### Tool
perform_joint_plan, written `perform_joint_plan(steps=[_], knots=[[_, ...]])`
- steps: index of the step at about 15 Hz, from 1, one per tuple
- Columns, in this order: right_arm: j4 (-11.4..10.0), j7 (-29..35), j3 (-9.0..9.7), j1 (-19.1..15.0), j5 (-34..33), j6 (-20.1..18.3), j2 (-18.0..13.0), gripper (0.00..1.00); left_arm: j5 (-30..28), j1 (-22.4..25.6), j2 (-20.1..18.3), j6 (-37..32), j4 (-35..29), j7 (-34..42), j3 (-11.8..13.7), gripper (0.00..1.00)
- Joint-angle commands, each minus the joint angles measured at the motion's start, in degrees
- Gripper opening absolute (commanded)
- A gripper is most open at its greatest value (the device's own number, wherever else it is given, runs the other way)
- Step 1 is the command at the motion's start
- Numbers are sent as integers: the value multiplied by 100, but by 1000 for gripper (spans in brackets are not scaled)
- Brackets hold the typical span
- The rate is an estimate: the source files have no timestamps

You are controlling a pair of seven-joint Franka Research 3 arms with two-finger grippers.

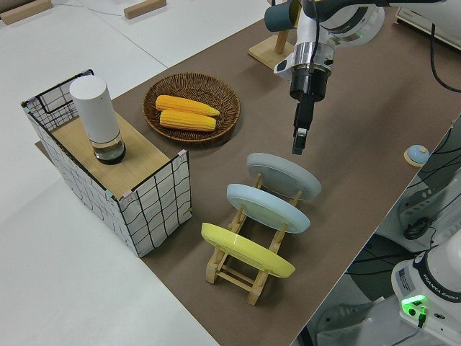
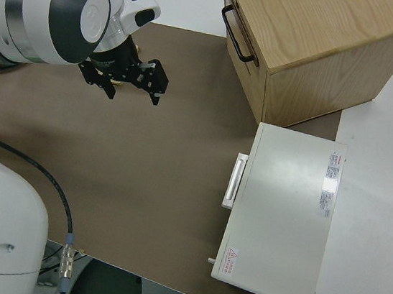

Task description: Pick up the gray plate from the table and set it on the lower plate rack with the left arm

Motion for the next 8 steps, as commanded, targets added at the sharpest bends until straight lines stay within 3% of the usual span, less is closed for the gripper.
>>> perform_joint_plan(steps=[1,4,8], knots=[[35,-19,38,-76,20,-87,-27,990,-889,-26,-332,515,208,-90,-210,995],[35,-19,38,-76,20,-87,-27,990,-1445,-26,-377,578,707,-642,-342,993],[35,-19,38,-76,20,-87,-27,990,-1744,17,-508,605,1498,-399,-395,991]])
